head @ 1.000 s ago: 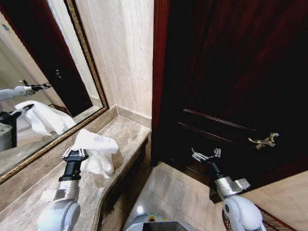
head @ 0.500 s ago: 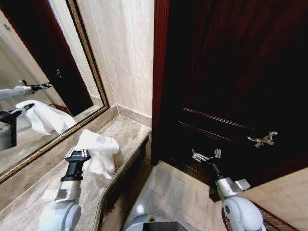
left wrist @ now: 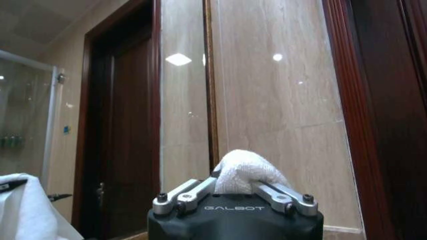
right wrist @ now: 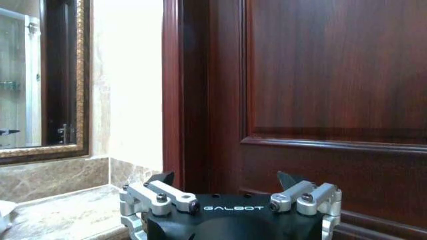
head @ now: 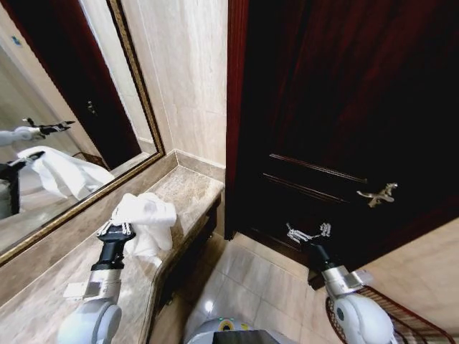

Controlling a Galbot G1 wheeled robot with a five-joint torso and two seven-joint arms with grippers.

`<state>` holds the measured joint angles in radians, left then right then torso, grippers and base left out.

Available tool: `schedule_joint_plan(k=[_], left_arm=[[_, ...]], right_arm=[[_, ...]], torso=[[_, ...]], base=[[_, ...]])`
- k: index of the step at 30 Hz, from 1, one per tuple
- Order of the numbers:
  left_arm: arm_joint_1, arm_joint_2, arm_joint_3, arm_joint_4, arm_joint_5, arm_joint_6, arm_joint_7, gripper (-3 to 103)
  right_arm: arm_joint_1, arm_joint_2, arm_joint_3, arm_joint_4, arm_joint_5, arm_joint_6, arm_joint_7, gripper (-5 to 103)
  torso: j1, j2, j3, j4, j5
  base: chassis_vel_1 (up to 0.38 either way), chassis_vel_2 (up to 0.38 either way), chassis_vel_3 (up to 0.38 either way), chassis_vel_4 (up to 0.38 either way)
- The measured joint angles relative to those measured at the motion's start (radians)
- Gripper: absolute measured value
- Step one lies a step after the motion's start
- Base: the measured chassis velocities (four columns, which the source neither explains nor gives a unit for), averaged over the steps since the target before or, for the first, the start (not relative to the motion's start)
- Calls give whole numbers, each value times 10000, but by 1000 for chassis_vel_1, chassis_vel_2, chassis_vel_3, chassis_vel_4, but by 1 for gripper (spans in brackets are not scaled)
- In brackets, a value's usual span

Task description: Discard the used towel into the hamper.

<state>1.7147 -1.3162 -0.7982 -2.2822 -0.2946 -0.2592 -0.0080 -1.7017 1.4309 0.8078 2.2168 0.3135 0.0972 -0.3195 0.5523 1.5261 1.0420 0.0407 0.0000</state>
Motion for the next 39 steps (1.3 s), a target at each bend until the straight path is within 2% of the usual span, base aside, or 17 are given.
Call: schedule_joint_plan(k=[11,39], left_arm=[[23,42,29,-188,-17,254,-199,2],[43,39,58,-240,0,188,-222,2]], right_arm=[[38,1,-31,-25,-44,-3,-26,100],[-3,-8,-42,-115,-68,141,-45,100]], torso=[[-1,1,0,-1,1],[-1,1,0,1,0]], base=[[144,-140,-145,135],[158,-168,-160,160]])
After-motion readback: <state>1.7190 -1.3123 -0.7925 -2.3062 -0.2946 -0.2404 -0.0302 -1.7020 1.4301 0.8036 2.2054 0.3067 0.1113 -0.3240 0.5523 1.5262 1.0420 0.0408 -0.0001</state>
